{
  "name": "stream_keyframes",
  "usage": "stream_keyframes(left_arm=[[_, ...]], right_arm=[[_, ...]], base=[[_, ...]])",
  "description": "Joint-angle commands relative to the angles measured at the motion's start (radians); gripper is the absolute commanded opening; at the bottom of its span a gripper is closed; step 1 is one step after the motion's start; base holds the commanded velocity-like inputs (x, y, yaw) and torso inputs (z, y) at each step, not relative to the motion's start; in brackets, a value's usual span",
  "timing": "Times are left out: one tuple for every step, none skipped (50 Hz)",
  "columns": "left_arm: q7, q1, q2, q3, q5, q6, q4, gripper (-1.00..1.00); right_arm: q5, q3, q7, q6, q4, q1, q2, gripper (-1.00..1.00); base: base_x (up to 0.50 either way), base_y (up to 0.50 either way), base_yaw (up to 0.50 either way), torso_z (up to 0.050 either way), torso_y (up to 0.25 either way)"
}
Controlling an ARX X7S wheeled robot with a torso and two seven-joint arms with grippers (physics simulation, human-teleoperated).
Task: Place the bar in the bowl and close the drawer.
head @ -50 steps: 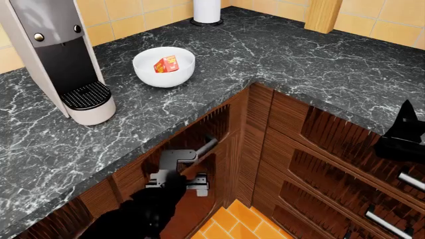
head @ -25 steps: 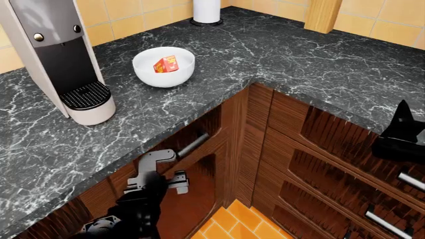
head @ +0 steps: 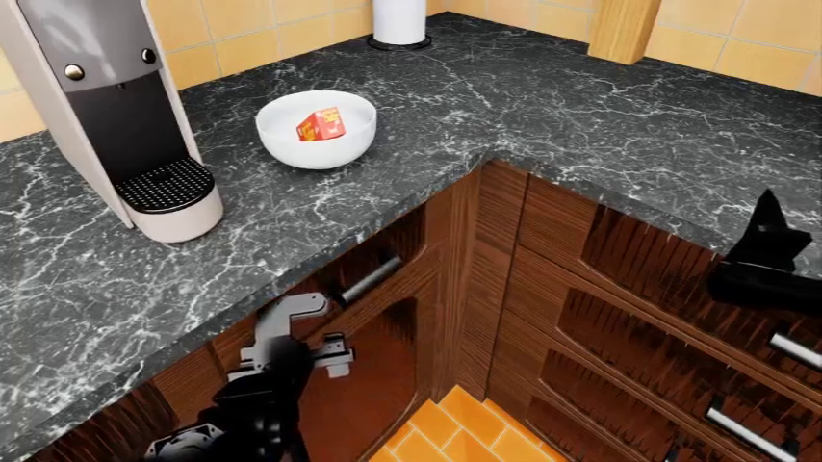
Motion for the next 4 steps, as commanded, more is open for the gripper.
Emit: stream_keyframes(left_arm=[[-0.098, 0.013, -0.079, -0.01, -0.153, 0.008, -0.031, 1.0], [-0.096, 0.013, -0.079, -0.01, -0.153, 0.008, -0.031, 1.0], [-0.094, 0.013, -0.078, -0.01, -0.152, 0.008, -0.031, 1.0], [-0.093, 0.013, -0.078, -0.01, -0.152, 0.008, -0.031, 1.0]], right_arm=[[-0.006, -0.001, 0.003, 0.0, -0.002, -0.004, -0.004, 1.0], [-0.007, -0.001, 0.003, -0.001, -0.001, -0.005, -0.004, 1.0], [-0.007, -0.002, 0.003, -0.002, -0.001, -0.006, -0.004, 1.0], [-0.008, -0.002, 0.003, -0.003, 0.0, -0.007, -0.004, 1.0]], base=[[0.01, 0.0, 0.01, 0.0, 0.0], [0.0, 0.0, 0.01, 0.0, 0.0], [0.0, 0.0, 0.01, -0.01, 0.0], [0.01, -0.01, 0.01, 0.0, 0.0]])
